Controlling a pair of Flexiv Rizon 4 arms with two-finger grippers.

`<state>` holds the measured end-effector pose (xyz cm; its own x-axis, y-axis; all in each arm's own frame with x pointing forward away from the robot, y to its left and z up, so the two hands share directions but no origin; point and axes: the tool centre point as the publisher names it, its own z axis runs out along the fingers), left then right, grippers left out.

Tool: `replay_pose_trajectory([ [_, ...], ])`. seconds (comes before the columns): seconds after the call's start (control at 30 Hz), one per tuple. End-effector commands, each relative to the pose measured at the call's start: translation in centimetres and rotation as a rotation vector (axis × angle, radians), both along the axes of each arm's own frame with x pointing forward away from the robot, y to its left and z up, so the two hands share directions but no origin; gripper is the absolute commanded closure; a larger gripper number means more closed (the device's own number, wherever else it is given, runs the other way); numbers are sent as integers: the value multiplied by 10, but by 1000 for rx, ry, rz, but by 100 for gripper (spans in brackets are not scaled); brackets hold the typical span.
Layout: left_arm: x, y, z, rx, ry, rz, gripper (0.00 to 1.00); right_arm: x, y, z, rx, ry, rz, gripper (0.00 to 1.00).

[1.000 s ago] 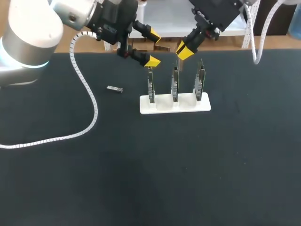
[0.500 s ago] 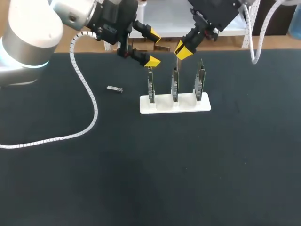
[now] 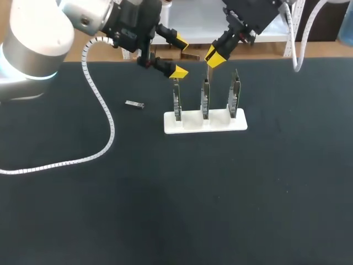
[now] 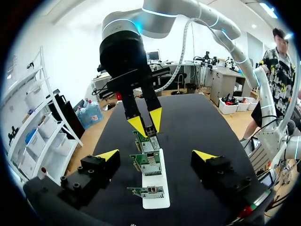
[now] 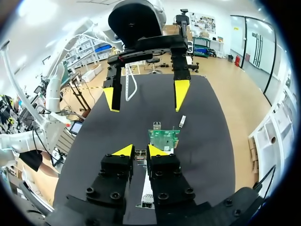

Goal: Pick up the optical module with the left hand, and insert it into the network port with the right hand.

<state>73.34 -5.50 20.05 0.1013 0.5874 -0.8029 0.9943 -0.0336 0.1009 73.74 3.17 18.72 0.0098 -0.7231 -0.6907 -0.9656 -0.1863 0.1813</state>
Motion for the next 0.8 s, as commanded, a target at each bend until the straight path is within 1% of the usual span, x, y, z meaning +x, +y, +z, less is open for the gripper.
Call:
replay_pose_trajectory([
  [0.03,2,-1,1,7,5,-2,0,-3,0,-4,8,1,0,100],
  [0.2,2,-1,1,7,5,-2,0,-2,4,-6,10,7,9,100],
  [0.43,2,-1,1,7,5,-2,0,-4,1,-7,9,12,2,100],
  [0.8,2,-1,1,7,5,-2,0,3,5,-9,1,18,23,100],
])
